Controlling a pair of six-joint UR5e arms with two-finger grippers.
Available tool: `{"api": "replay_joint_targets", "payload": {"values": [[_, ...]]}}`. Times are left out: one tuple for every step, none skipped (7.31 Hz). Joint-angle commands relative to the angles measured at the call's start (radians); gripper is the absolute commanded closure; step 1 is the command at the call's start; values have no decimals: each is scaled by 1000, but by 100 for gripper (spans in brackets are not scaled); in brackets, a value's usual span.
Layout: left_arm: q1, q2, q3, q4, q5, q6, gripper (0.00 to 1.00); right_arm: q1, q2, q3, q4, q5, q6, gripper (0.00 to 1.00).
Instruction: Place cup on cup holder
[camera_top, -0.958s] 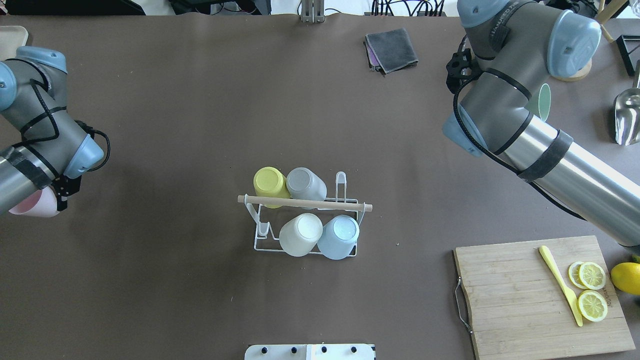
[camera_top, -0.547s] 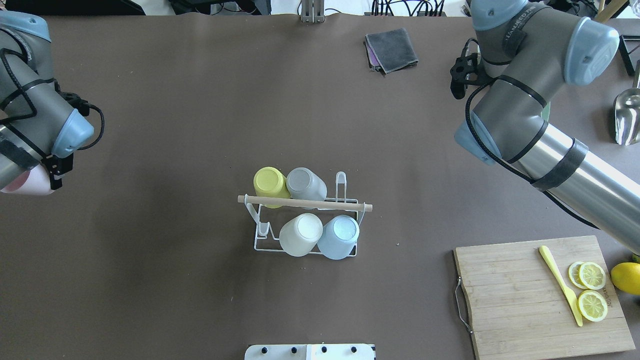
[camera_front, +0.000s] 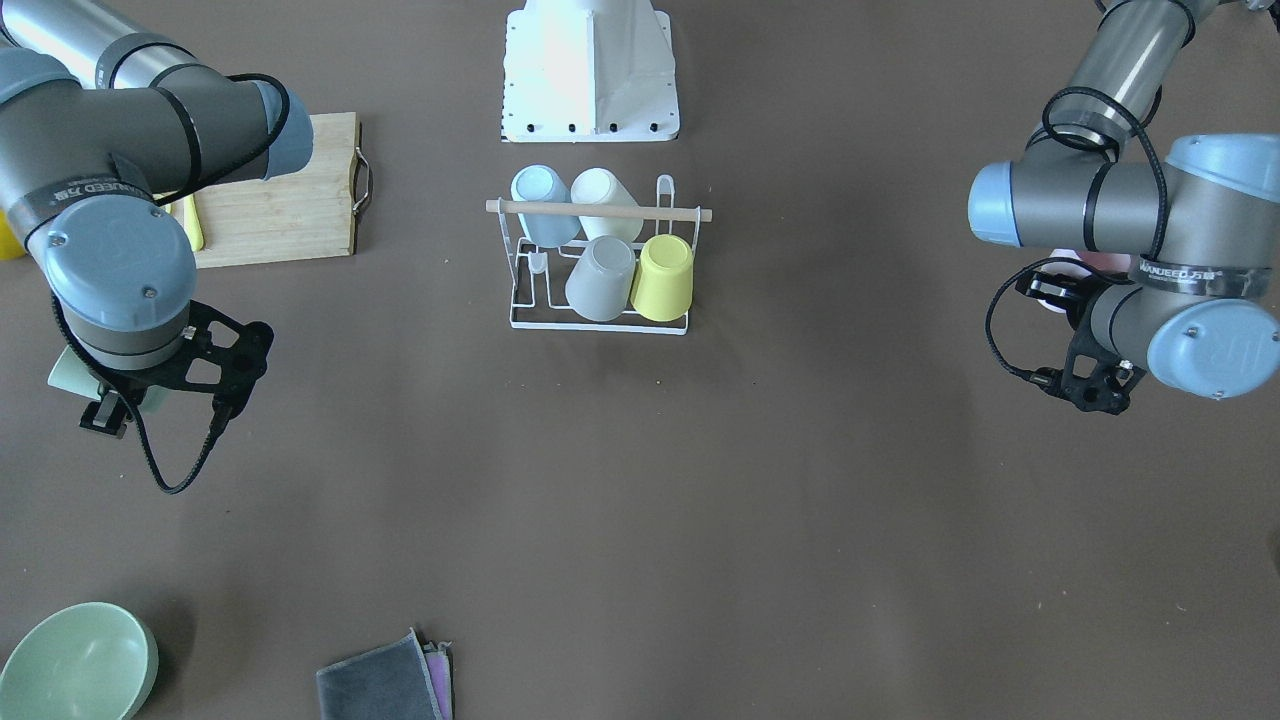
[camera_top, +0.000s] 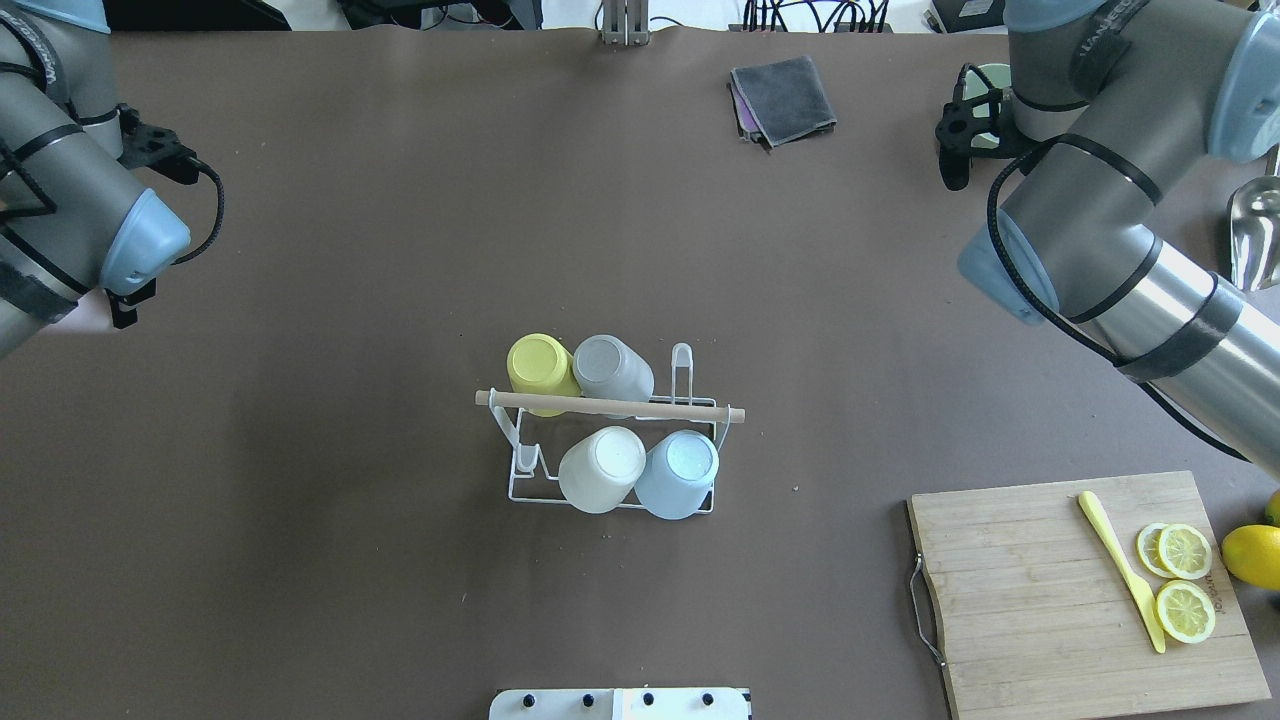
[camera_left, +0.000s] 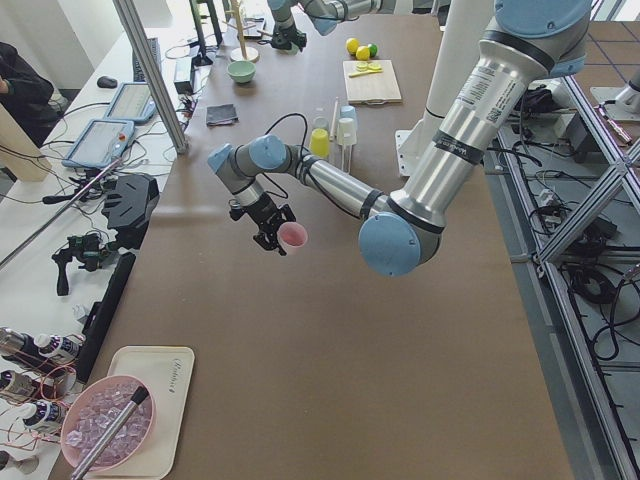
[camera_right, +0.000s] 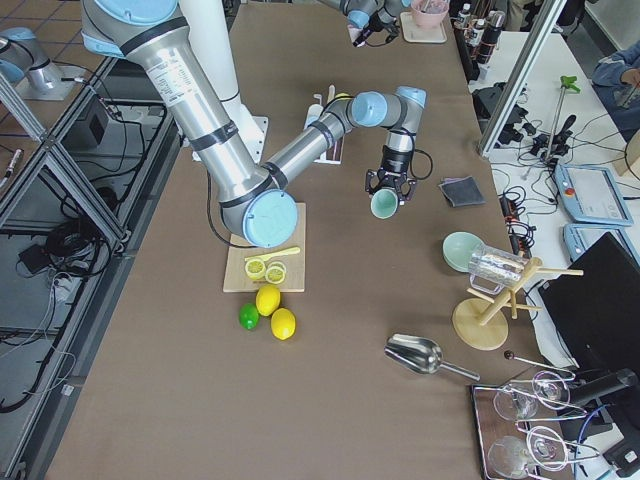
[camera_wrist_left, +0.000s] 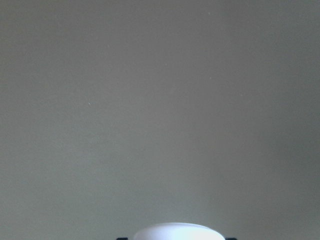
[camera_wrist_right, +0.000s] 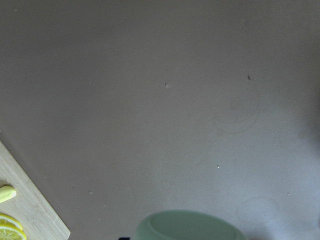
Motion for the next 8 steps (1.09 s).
{"api": "replay_joint_targets", "payload": {"values": [[-5, 21, 19, -379, 188, -25, 100, 7, -28, 63, 34, 18, 72, 100], [-6, 22, 19, -485, 201, -33, 100, -3, -84, 107, 52, 21, 64, 100], [-6, 28, -4, -585, 246, -36, 100, -53, -98, 124, 116, 27, 74, 100], [0, 27, -7, -678, 287, -42, 100, -59, -106, 129, 142, 85, 73, 100], [1, 21, -19, -780, 281, -61, 100, -56, -109, 132, 193, 120, 74, 100], [4, 21, -35, -869, 277, -128, 100, -52, -123, 161, 236, 153, 77, 100], [41, 22, -39, -1017, 277, -226, 100, -40, -156, 214, 244, 221, 124, 100], [87, 30, -32, -1199, 277, -336, 100, -39, -187, 275, 302, 242, 161, 100]]}}
